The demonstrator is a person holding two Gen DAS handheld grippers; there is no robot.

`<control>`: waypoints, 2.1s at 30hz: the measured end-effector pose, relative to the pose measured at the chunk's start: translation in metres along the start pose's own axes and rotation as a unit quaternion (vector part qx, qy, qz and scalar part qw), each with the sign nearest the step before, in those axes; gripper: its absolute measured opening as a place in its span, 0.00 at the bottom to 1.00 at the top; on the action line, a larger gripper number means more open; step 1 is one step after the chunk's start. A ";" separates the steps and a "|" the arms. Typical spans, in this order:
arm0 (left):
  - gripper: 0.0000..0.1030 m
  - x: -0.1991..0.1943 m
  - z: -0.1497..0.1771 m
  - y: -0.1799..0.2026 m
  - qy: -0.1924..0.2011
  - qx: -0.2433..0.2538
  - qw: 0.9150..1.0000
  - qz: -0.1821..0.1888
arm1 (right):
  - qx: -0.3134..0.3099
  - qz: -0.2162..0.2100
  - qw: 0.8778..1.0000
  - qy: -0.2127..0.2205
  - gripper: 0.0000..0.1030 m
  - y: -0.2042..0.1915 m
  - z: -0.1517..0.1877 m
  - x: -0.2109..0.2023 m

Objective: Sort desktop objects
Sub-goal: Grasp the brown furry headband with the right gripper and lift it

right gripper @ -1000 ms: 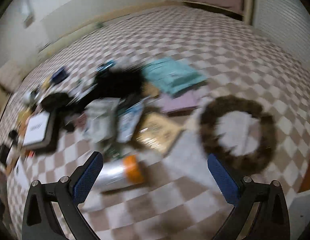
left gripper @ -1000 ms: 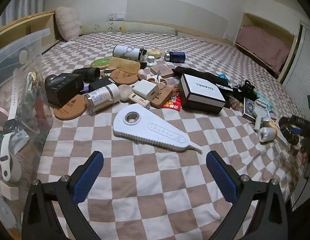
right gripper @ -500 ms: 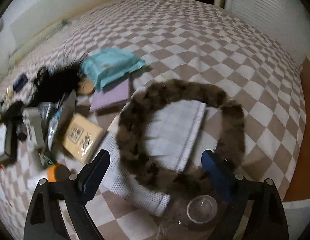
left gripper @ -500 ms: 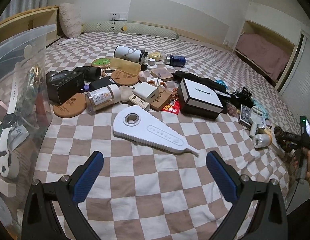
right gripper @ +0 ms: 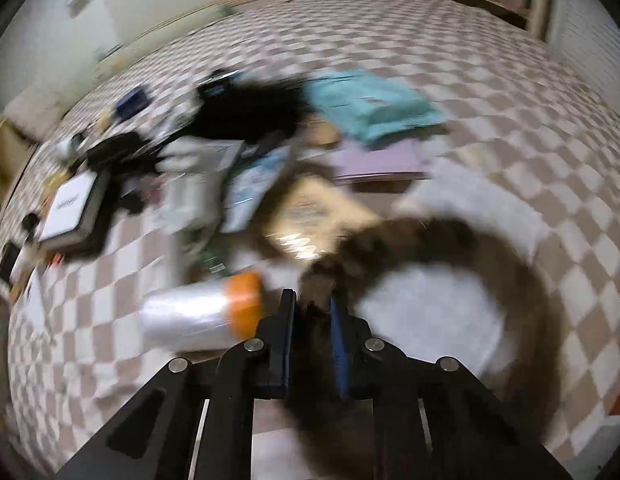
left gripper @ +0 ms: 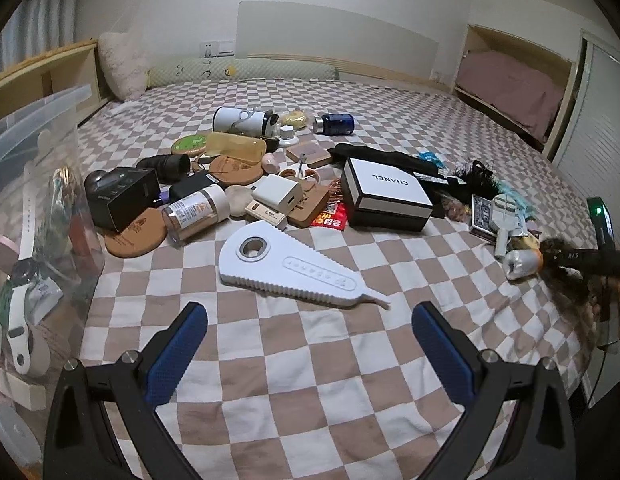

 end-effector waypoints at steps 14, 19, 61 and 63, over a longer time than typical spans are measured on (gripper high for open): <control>1.00 0.000 0.002 -0.007 0.002 -0.027 0.999 0.020 | -0.091 -0.142 0.980 -0.103 0.13 -0.111 0.079 -0.004; 0.99 0.003 0.004 0.000 -0.003 -0.021 0.999 0.032 | -0.122 -0.187 0.965 -0.134 0.13 -0.143 0.105 -0.010; 1.00 0.008 0.008 0.011 -0.011 0.020 1.000 0.011 | -0.091 -0.081 0.990 -0.072 0.86 -0.115 0.077 -0.009; 1.00 0.011 0.009 0.014 -0.015 0.020 1.000 0.016 | -0.118 -0.085 0.986 -0.083 0.86 -0.126 0.089 -0.006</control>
Point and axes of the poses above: each gripper's, at about its wrist camera, not at the fingertips, and x roughly the way its jaws point, y to its right, z to its underside, the point moved 4 cm from there along x, roughly the way its jaws point, and after that the axes turned 14 degrees about x, right-handed, at the moved point
